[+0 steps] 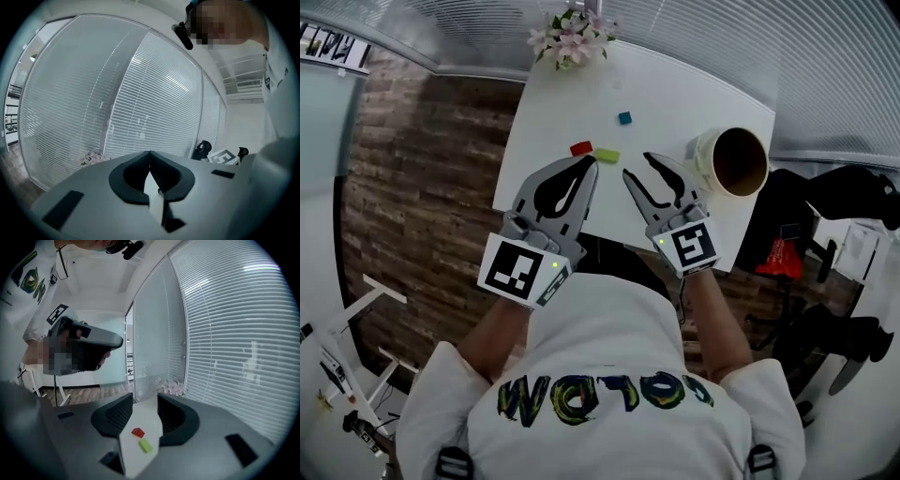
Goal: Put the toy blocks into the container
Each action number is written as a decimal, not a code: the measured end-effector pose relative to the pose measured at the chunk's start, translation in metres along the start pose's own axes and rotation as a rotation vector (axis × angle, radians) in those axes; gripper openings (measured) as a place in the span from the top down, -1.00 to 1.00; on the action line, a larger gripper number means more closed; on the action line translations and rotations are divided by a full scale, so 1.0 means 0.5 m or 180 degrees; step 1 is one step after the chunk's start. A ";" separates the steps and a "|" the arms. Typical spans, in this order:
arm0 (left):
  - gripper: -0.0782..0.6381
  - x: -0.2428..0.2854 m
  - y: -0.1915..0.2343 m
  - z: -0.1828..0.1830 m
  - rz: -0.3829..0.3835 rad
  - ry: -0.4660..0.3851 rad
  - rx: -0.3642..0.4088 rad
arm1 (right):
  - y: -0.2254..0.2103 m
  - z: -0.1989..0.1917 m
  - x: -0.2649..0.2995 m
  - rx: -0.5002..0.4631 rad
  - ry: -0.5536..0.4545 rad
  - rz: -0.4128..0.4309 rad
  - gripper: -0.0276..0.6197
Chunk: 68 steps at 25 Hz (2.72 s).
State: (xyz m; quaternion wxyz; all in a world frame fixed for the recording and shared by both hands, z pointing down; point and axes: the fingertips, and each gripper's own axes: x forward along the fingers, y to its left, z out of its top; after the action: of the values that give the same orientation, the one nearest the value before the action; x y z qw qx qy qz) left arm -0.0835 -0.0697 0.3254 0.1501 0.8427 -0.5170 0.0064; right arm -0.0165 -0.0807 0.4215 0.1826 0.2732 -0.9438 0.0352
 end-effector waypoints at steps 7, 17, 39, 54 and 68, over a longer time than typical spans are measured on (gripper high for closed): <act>0.75 0.018 0.022 -0.052 -0.0003 0.0090 -0.0038 | 0.003 -0.140 0.090 -0.0068 0.0270 0.0216 0.34; 0.75 0.029 0.071 -0.128 0.0114 0.0205 -0.0162 | -0.002 -0.302 0.185 -0.0421 0.0689 0.0472 0.29; 0.75 0.033 0.127 -0.279 0.0225 0.0495 -0.0442 | 0.010 -0.510 0.306 -0.0609 0.1319 0.0836 0.24; 0.75 0.038 0.136 -0.270 0.0227 0.0479 -0.0459 | 0.028 -0.514 0.301 -0.0594 0.1305 0.0946 0.46; 0.75 0.042 0.114 -0.191 0.0172 0.0314 -0.0299 | -0.006 -0.376 0.263 -0.0473 0.0957 0.0634 0.46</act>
State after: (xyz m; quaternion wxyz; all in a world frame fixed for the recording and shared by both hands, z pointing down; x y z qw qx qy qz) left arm -0.1098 -0.0871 0.4342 0.2145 0.8191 -0.5312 0.0278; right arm -0.0571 -0.1182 0.6442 0.3368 0.1559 -0.9283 0.0238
